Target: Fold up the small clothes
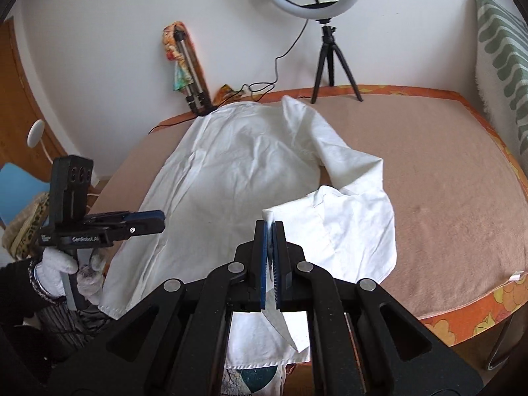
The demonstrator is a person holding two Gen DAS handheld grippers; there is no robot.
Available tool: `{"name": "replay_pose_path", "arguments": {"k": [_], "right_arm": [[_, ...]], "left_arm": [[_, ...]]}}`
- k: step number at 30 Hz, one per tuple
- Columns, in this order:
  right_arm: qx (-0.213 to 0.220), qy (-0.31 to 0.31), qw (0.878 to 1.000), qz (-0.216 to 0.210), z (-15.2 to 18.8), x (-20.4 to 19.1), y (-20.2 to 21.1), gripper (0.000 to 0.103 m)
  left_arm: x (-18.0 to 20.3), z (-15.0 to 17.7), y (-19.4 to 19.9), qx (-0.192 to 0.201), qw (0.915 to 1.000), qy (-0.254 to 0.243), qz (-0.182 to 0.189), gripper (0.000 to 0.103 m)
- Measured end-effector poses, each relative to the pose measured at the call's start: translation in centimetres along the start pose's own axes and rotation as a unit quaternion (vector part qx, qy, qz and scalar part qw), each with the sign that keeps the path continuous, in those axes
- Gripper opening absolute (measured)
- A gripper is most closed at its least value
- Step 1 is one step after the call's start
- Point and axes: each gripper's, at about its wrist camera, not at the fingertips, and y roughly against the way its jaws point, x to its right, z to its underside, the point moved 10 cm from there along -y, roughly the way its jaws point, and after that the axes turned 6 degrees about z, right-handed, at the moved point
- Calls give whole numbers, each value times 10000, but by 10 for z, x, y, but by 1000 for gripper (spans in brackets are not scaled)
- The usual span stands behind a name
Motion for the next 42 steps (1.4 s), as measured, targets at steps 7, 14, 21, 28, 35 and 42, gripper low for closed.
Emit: {"name": "replay_pose_path", "arguments": {"k": [7,14,21,28,35,42], "right_arm": [[-727,836,9897,-910,60,-81,-16,4],[-821,605,9875,-1198,61,-61,11,31],[-359,0,9977,-572,-16,1,7,45],[-609,-652,9960,2,-98,70,-86,45],[-930,-1019,9896,398,-135,109,-182,45],[-1397,-1057,9828,592,-137,117,-238,12]], "left_arm": [[8,19,-15,-246,9996,9,129,47],[28,36,-31,-581,9977,-243,247,50],[42,58,-50,-934,9943,-509,92,51],[54,73,-56,-969,9920,-702,394,35],[52,81,-63,-1036,9908,-624,610,5],[58,78,-61,-982,9906,-569,766,3]]}}
